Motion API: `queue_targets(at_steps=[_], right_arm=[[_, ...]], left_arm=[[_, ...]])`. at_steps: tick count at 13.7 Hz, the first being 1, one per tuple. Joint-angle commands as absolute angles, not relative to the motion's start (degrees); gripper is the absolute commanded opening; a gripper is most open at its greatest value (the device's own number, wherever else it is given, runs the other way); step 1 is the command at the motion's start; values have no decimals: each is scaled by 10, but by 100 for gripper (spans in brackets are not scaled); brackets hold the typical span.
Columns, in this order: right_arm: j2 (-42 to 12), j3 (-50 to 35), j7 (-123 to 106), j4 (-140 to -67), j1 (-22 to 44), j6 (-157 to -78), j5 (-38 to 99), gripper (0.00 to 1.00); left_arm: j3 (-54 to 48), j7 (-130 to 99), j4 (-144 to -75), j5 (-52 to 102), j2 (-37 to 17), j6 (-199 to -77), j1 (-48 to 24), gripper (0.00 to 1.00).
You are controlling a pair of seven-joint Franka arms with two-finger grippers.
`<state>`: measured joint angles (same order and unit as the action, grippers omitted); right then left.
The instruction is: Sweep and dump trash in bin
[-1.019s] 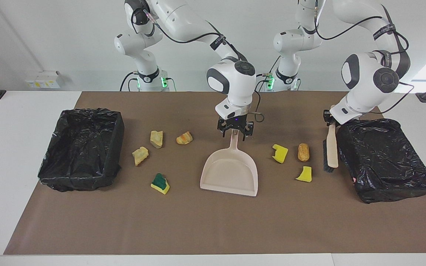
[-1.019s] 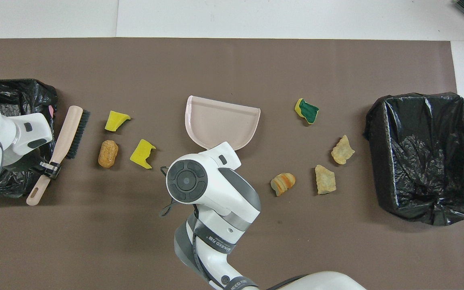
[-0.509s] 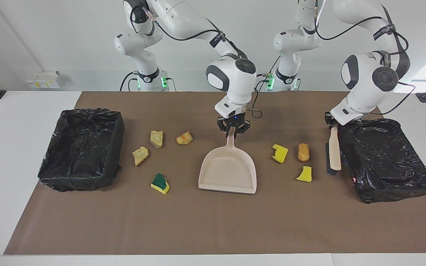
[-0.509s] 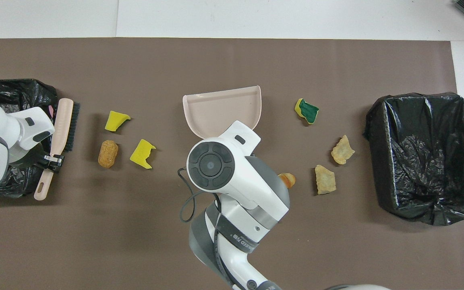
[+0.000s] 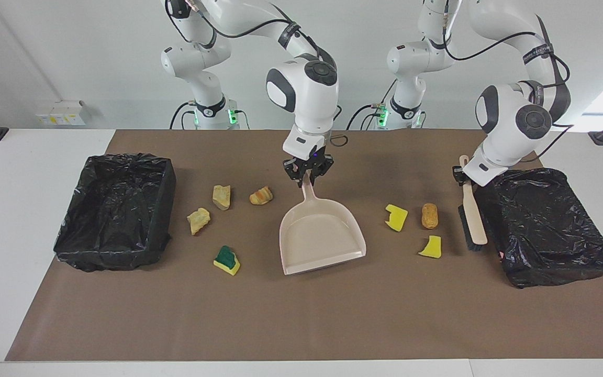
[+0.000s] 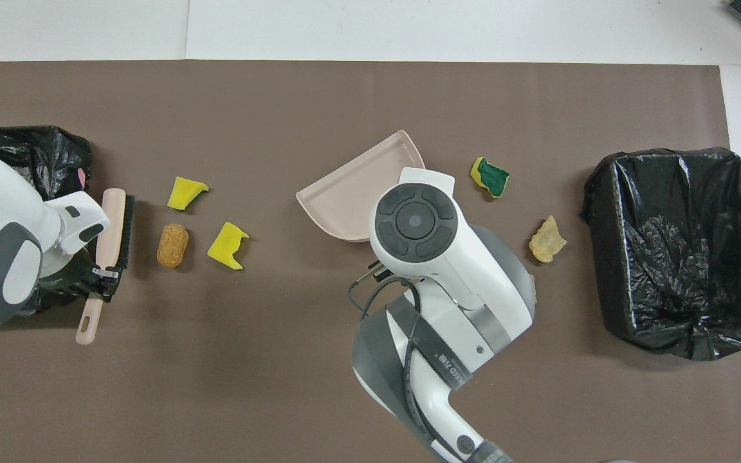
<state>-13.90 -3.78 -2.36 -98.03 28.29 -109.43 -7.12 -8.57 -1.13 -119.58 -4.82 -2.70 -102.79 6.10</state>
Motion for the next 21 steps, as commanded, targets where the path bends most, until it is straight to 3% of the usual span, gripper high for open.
queue_targets(at_steps=[1,9,21], right_arm=[[-127,-41,-198,-994,244,-1092,-59,0],[-132,-41,-554,-1039,190,-1161,-37,0],[-179,-41,-541,-1049,236,-1225,-83,0]], left_arm=[[-81,-28,-1223,-34,2,-1034,42,0],[-82,-40,-1293,-26,42,-1057,11,0],[-81,-154,-1310,53,49,-1091,-126,0]])
